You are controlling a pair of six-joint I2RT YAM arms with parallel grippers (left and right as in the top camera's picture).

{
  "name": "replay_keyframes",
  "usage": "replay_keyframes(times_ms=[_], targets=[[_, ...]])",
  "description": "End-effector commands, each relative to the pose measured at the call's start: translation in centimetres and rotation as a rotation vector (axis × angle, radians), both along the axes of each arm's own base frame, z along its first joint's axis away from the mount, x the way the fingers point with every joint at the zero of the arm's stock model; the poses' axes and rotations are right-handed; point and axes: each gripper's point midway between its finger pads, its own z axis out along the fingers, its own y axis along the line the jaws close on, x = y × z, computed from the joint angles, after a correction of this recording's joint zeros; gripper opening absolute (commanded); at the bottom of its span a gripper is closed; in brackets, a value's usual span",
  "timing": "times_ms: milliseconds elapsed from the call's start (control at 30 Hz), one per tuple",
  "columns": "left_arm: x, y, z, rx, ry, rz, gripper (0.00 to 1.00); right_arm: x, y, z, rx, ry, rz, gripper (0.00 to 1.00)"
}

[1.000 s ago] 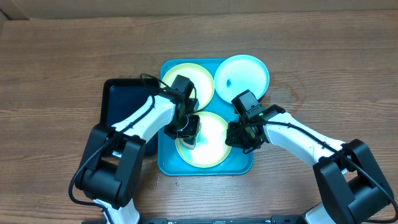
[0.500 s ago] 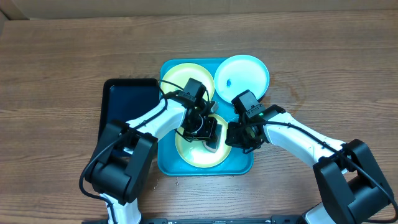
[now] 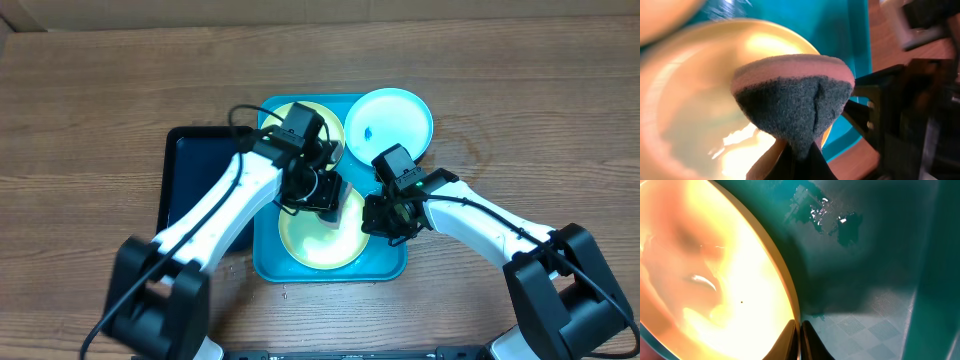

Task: Clean dirty plates on tray and stack at the side
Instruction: 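Scrub the front yellow plate with the sponge while right gripper holds its rim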

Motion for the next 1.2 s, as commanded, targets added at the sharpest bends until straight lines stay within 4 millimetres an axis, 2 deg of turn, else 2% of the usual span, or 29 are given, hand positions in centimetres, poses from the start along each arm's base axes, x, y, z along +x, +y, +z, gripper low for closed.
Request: replay_keyframes(times_ms=[0, 167, 400, 500, 600, 733, 867, 1067, 1167], targets=[[1.2, 3.4, -0.4, 0.188, -0.074, 0.05, 0.04, -0.1, 0.3, 0.0, 0.008, 0.004, 0.004, 0.05], [0.7, 4.9, -3.0, 0.292, -0.022, 0.056, 0.04, -0.1, 0.3, -0.1, 0.006, 0.002, 0.003, 0.05], [0.1, 5.1, -7.6, 0.347, 0.089, 0.041, 0.04, -0.1, 0.3, -0.1, 0.006, 0.002, 0.003, 0.05], [-0.6, 4.8, -9.4, 0.34, 0.156, 0.03, 0.04, -0.1, 0.3, -0.1, 0.006, 0.002, 0.003, 0.05], [-1.7, 3.5, -10.3, 0.267, 0.228, 0.008, 0.04, -0.1, 0.3, -0.1, 0.006, 0.002, 0.003, 0.05], [-2.4, 1.0, -9.9, 0.116, 0.263, -0.067, 0.04, 0.0, 0.3, 0.0, 0.008, -0.001, 0.003, 0.05], [-2.0, 0.6, -9.1, 0.084, 0.258, -0.066, 0.04, 0.0, 0.3, 0.0, 0.008, 0.0, 0.004, 0.05], [-0.4, -0.3, -5.2, 0.04, 0.159, -0.053, 0.04, 0.0, 0.3, 0.0, 0.008, -0.001, 0.004, 0.05], [0.0, -1.1, -4.1, 0.024, 0.128, -0.02, 0.04, 0.0, 0.3, 0.0, 0.008, -0.001, 0.004, 0.05]])
